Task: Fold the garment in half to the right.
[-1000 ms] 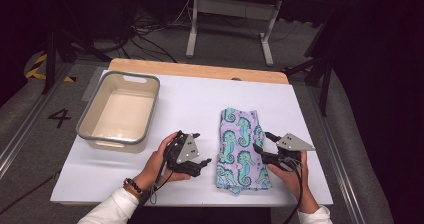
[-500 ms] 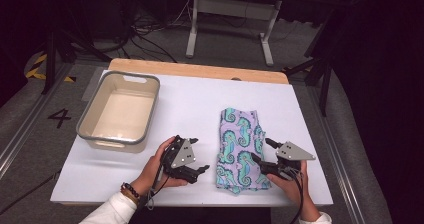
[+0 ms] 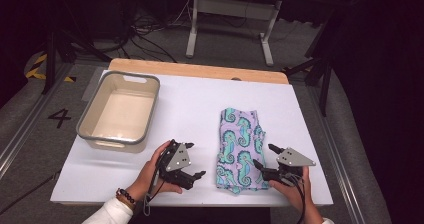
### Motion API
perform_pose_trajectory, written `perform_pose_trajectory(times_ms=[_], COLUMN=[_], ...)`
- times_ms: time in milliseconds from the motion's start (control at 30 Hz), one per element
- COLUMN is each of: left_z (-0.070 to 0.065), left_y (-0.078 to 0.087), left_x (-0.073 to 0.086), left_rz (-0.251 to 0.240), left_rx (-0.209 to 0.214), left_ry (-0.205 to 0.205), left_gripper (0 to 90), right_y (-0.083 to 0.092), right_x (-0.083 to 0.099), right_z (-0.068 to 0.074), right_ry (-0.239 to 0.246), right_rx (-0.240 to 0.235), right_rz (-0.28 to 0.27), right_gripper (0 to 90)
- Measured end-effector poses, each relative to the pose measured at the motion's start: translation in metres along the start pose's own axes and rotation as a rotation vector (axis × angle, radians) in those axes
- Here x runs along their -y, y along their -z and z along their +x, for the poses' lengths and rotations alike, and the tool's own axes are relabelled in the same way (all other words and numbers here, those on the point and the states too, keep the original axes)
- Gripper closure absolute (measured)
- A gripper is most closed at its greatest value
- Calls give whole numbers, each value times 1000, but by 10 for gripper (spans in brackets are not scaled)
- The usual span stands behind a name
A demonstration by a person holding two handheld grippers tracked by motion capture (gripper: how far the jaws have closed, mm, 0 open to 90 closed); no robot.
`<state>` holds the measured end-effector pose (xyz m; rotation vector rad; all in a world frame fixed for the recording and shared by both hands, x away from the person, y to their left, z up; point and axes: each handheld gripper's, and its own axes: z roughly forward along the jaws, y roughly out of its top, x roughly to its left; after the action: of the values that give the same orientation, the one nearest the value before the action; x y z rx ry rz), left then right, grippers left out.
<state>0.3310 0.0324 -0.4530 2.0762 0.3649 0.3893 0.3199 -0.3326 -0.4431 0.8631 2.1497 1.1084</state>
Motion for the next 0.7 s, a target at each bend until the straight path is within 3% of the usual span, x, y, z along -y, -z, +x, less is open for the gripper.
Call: perform_pose_trajectory(times_ms=[167, 467, 700], left_z=[-4, -12, -14], left_y=[2, -6, -7], left_x=[4, 7, 6], left_rz=[3, 42, 49], left_rx=[25, 85, 101], left_ry=[28, 28, 29], left_gripper=[93, 92, 92], right_y=[1, 0, -3], right_x=[4, 8, 9], right_z=[-3, -8, -9], right_ry=[-14, -29, -19], right_rx=[13, 29, 34], right_rz=[8, 21, 29], right_gripper=[212, 212, 203])
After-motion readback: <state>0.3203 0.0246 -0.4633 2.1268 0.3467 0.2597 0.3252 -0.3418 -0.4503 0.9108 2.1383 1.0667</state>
